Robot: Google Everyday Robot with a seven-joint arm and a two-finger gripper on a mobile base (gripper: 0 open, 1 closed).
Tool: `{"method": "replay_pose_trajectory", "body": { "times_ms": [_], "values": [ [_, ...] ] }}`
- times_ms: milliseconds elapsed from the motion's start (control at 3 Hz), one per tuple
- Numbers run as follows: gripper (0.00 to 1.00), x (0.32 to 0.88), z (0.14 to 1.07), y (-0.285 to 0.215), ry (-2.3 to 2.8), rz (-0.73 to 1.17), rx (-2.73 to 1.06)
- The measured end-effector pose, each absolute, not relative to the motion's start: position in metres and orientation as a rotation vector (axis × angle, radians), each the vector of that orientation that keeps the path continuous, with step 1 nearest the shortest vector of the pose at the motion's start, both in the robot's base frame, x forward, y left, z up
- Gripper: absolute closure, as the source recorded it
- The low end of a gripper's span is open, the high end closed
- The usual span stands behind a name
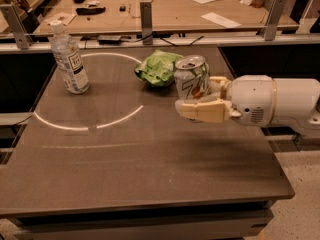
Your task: Place 7up can upright
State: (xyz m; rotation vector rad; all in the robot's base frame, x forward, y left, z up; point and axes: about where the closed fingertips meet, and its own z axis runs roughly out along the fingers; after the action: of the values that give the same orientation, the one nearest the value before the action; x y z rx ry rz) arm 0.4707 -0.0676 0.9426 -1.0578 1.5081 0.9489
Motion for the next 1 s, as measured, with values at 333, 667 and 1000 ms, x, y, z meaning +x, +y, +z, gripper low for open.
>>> {"method": "replay_pose_trajectory", "body": {
  "times_ms": [333,667,1000],
  "values": [
    [1.00,0.4693,0.9434,-0.0639,1.442,0.892,-1.122],
    [1.00,0.4693,0.9434,-0.0639,1.442,0.892,-1.122],
    [1.00,0.4675,0.9335,-0.0626,1.465,0.888,-1.108]
  ]
}}
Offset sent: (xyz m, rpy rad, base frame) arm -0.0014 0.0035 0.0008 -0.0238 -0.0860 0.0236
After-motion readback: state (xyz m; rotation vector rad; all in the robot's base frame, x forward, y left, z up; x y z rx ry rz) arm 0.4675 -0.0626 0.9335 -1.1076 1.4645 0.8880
